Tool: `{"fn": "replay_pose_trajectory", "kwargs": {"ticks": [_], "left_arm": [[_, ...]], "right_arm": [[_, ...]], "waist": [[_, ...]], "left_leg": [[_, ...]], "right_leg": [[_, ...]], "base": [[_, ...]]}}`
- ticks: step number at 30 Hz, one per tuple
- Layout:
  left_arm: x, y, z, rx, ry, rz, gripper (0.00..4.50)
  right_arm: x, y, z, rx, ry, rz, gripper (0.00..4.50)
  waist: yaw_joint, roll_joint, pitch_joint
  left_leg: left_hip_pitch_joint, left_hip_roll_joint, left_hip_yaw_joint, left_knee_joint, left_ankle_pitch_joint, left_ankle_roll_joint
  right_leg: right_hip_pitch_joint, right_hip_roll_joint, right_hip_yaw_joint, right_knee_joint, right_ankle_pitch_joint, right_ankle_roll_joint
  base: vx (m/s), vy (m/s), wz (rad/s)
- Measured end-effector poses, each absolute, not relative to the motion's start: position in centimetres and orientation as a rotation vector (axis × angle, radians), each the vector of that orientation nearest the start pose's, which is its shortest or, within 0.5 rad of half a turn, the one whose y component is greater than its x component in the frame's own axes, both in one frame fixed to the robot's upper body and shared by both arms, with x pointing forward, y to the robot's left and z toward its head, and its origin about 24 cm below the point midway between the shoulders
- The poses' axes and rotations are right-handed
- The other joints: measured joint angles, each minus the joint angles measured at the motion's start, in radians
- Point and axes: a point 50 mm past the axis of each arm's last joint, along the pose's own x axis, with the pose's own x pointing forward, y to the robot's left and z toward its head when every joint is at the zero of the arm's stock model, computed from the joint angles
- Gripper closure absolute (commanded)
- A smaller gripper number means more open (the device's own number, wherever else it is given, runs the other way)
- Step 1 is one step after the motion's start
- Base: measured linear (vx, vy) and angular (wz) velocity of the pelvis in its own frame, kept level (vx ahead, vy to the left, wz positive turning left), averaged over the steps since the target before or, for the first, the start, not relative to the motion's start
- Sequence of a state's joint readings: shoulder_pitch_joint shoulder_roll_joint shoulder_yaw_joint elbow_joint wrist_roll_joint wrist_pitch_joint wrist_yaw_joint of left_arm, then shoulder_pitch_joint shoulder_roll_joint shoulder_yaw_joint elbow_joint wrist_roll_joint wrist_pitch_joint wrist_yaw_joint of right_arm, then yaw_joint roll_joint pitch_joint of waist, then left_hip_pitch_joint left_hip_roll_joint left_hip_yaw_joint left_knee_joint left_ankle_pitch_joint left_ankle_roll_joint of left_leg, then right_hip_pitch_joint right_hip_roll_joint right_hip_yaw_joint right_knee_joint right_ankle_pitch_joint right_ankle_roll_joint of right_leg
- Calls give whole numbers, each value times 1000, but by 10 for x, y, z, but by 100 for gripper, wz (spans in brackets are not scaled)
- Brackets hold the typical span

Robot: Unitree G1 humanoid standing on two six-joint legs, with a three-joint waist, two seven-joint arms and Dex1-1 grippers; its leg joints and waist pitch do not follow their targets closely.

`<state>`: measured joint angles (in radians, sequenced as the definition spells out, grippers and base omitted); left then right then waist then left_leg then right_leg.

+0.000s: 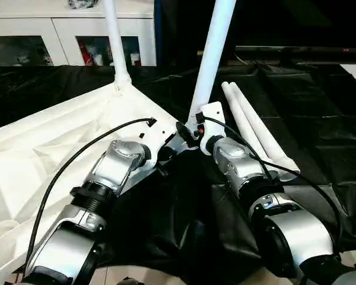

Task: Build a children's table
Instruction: Insert table leg to table base

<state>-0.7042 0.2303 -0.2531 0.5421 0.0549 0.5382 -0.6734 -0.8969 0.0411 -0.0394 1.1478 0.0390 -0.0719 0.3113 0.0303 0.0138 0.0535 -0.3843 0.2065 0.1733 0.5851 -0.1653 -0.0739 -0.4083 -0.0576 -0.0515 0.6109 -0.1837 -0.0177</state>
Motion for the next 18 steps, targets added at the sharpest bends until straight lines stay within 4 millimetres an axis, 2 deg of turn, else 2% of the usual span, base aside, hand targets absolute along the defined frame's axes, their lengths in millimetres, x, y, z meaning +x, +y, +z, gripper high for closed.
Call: {"fn": "replay_pose_trajectory", "kwargs": {"ticks": [18], "left_arm": [[346,109,70,377,513,-838,450]], "right_arm": [[374,-66,57,-90,244,577,43]], "waist": [[12,4,5]], "left_leg": [[-2,0,0,0,0,0]], "right_leg": [[-1,0,-1,0,0,0]], "base": [[0,0,0]]}}
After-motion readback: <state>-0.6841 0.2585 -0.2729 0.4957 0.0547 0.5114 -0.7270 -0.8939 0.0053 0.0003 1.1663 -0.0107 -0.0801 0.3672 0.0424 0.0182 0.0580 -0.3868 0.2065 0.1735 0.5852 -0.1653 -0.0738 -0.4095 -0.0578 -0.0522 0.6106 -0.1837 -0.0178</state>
